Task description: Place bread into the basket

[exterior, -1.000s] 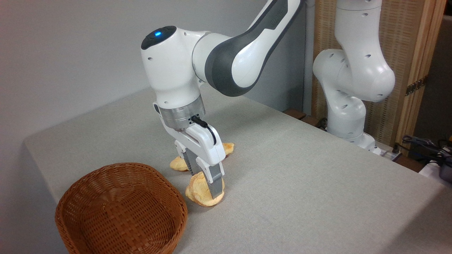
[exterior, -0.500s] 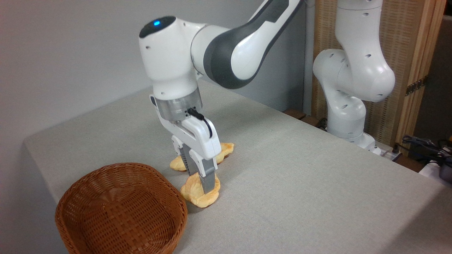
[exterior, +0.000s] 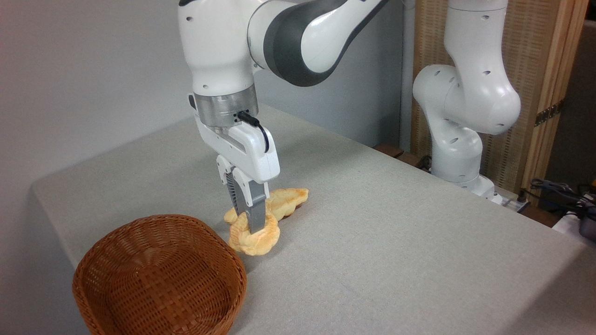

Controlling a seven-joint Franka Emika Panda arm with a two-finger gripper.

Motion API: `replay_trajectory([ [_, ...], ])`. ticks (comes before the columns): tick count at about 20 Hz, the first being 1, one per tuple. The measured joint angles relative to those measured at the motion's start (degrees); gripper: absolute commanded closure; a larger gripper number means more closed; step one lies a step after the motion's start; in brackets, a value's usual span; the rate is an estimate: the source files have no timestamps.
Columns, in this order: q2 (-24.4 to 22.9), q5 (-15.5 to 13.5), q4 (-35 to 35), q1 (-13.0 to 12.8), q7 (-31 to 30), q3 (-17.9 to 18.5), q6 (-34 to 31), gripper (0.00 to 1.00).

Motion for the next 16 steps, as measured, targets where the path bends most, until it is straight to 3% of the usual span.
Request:
replay_trajectory([
  [4, 0.0, -2.3, 3.0, 0.0, 0.0, 0.0, 0.0, 0.78],
  [7, 0.0, -4.2, 5.0, 0.0, 0.0, 0.0, 0.2, 0.67],
  [8, 0.0, -4.6, 5.2, 0.0, 0.0, 0.0, 1.1, 0.54],
  [10, 0.4, -4.9, 5.3, 0.0, 0.0, 0.0, 5.3, 0.04],
  [13, 1.4, -5.0, 5.3, 0.0, 0.0, 0.0, 11.3, 0.0],
  [16, 2.0, -5.0, 5.3, 0.0, 0.0, 0.0, 12.6, 0.0],
])
